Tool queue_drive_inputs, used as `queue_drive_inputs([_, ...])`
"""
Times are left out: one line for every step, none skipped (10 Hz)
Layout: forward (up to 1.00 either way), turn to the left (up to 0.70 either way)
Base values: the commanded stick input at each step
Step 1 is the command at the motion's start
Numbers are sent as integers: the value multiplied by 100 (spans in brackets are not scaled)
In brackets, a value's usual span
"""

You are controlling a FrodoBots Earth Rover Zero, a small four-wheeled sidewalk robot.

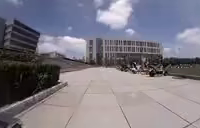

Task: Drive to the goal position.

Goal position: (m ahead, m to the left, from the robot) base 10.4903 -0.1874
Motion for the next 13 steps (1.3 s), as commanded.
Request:
queue_drive_inputs([85,0])
queue_drive_inputs([85,0])
queue_drive_inputs([85,0])
queue_drive_inputs([85,0])
queue_drive_inputs([85,0])
queue_drive_inputs([85,0])
queue_drive_inputs([85,0])
queue_drive_inputs([85,0])
queue_drive_inputs([85,0])
queue_drive_inputs([85,0])
queue_drive_inputs([85,0])
queue_drive_inputs([85,0])
queue_drive_inputs([85,0])
